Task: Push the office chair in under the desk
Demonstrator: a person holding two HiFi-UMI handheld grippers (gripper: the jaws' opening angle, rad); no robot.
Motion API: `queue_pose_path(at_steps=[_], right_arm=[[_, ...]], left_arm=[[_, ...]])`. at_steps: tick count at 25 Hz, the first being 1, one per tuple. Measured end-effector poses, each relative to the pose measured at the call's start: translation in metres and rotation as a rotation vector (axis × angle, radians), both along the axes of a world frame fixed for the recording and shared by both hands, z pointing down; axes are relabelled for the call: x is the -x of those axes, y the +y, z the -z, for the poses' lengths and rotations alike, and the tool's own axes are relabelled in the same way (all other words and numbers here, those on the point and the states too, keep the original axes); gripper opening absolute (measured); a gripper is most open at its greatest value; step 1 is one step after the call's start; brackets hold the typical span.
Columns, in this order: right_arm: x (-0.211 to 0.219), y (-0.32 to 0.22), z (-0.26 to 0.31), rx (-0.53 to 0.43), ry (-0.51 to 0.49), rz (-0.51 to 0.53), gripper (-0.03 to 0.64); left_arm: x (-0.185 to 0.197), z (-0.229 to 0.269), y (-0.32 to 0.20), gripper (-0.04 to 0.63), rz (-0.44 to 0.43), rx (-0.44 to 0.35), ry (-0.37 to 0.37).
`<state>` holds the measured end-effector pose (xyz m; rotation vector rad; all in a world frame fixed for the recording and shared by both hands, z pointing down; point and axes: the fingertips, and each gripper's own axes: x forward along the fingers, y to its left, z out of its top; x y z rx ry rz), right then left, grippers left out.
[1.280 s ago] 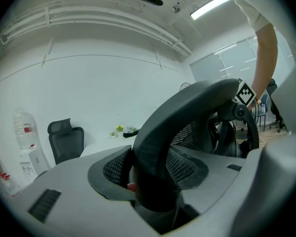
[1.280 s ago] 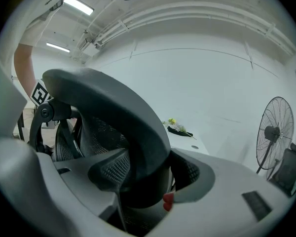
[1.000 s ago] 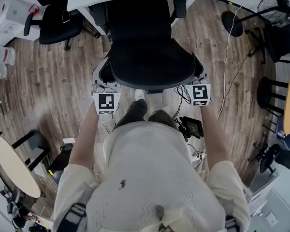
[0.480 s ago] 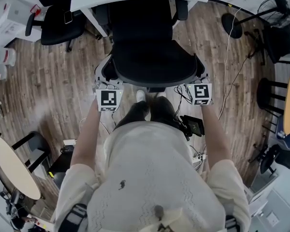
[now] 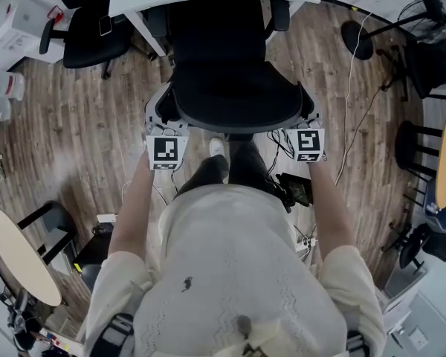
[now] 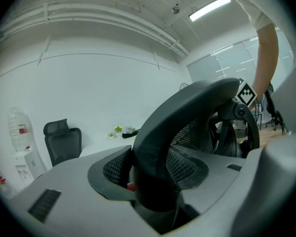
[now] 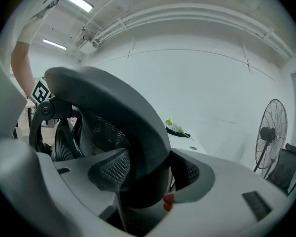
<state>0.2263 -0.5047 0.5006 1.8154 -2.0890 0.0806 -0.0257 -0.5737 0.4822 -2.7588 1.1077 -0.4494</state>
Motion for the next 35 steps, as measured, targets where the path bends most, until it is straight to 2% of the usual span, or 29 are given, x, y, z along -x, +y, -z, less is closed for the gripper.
queue_pose_path(at_steps=[22, 35], right_arm=[[-0.006, -0.028, 0.0, -0.013, 0.011, -0.002, 0.264], [-0.014, -0.063, -0.004, -0.004, -0.001, 0.0, 0.264]], left_arm=[[-0.006, -0.002, -0.028, 0.229, 0.0, 0.017, -0.001], [-0.014, -0.004, -0.063, 0.227, 0.01, 0.001, -0.016]])
